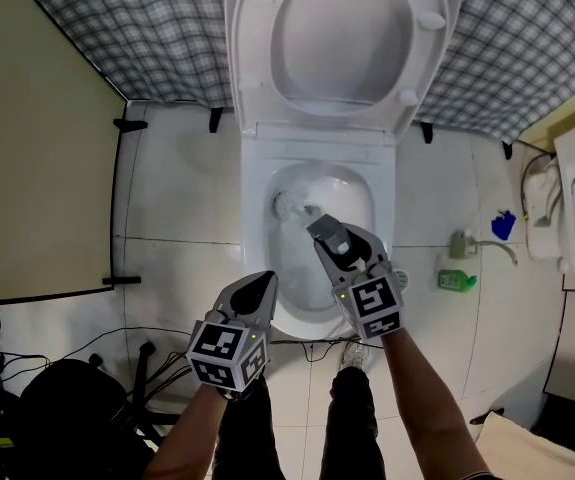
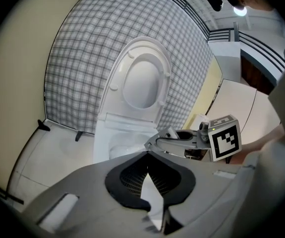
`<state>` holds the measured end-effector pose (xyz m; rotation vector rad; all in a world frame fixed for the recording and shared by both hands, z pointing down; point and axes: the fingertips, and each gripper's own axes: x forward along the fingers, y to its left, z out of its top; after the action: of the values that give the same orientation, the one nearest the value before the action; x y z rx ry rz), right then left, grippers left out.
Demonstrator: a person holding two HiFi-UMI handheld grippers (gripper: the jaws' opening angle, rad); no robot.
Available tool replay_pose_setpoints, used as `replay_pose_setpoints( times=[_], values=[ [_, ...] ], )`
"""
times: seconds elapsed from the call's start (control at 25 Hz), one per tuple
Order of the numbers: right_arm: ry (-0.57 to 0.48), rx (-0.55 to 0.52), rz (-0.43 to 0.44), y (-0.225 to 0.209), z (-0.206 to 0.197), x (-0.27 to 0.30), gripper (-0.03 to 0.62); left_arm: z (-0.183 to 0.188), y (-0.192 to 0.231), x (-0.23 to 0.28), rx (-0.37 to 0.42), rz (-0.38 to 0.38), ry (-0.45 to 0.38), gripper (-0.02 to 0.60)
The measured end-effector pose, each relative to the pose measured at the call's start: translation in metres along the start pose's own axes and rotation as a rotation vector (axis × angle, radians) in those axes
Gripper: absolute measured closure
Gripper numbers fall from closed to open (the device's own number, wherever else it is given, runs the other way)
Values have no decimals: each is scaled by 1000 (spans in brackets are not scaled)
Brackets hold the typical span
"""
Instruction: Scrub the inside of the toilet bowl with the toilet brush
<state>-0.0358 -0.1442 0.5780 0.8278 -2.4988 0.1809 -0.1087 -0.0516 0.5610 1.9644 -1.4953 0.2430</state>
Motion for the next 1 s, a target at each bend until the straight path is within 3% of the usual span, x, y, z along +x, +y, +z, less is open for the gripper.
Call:
replay_pose_setpoints(
  times=[0.28, 0.6, 1.0],
  values=[
    [-50, -112, -11, -5, 21, 0, 390, -2, -1, 3, -22, 8, -4, 572],
    [-26, -198, -138, -26, 21, -11, 390, -1, -2, 3, -26, 8, -6, 571],
    [59, 4, -381, -58, -5, -59, 390, 5, -13, 2, -19, -27, -3, 571]
  ],
)
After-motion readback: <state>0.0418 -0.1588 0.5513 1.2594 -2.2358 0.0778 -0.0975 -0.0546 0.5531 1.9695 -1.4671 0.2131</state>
